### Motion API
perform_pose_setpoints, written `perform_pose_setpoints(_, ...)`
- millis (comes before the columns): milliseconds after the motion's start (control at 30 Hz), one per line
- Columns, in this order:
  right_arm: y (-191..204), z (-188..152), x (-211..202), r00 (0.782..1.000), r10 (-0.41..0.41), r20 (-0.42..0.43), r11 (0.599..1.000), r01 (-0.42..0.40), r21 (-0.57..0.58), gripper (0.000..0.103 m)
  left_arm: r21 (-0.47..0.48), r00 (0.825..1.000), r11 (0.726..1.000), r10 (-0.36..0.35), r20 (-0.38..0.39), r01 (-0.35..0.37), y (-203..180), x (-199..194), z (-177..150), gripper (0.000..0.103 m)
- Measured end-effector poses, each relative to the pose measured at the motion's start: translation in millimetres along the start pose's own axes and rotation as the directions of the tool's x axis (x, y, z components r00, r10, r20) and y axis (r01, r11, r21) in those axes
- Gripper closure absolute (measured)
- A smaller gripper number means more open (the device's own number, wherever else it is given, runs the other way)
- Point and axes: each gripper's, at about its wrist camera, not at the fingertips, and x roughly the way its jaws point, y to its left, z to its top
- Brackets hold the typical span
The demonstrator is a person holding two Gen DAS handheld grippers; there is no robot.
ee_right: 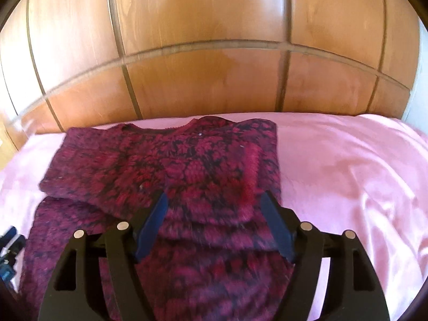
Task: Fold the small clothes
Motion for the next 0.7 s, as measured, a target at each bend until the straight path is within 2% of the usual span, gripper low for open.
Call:
perform_pose_setpoints(100, -0.3, -14.1, -2.2, 0.999, -0.021, -0.038, 0.999, 0.020, -0.032, 0.035, -0.007, 1.000, 1.000, -0.014, -0.028, 0.014, 3.0, -1.2, -11.6, 0.036)
perform_pose_setpoints(200, -7.9, -35.9, 18.1, 0.982, -0.086, -0.166, 0.995, 0.075, -0.068, 0.040, 0.006, 0.997, 1.000, -0.026, -0.066, 0.027, 4.7, -2.2, -23.5, 0.036)
perform_pose_setpoints(233, -12.9, -43.1, 21.0, 0.978, -0.081, -0.191, 0.996, 0.071, -0.058, 0.040, 0.011, 0.995, 0.999, -0.041, -0.087, 0.042, 6.1, -3.6, -28.3, 0.036)
perform_pose_setpoints(367, -31.7, -54.7, -4.5, 0.985, 0.005, -0.173, 1.000, -0.007, -0.013, 0.041, 0.045, 0.990, 0.997, -0.057, -0.125, 0.064, 16.2, -17.4, -50.5, 0.036)
perform_pose_setpoints(500, -39.8, -79.5, -30.3, 0.982, 0.038, -0.186, 0.998, -0.048, -0.045, 0.039, 0.012, 0.986, 0.994, -0.104, -0.128, 0.106, 33.2, -34.8, -69.5, 0.036)
perform_pose_setpoints(600, -47.9, -106.8, -46.1, 0.968, 0.086, -0.235, 0.996, -0.092, -0.016, 0.036, -0.008, 0.983, 0.992, -0.128, -0.131, 0.128, 40.1, -48.9, -79.4, 0.036)
perform_pose_setpoints(700, -55.0, -131.8, -69.4, 0.965, 0.127, -0.228, 0.992, -0.123, 0.029, 0.036, -0.012, 0.979, 0.989, -0.150, -0.139, 0.150, 40.0, -61.0, -88.5, 0.036)
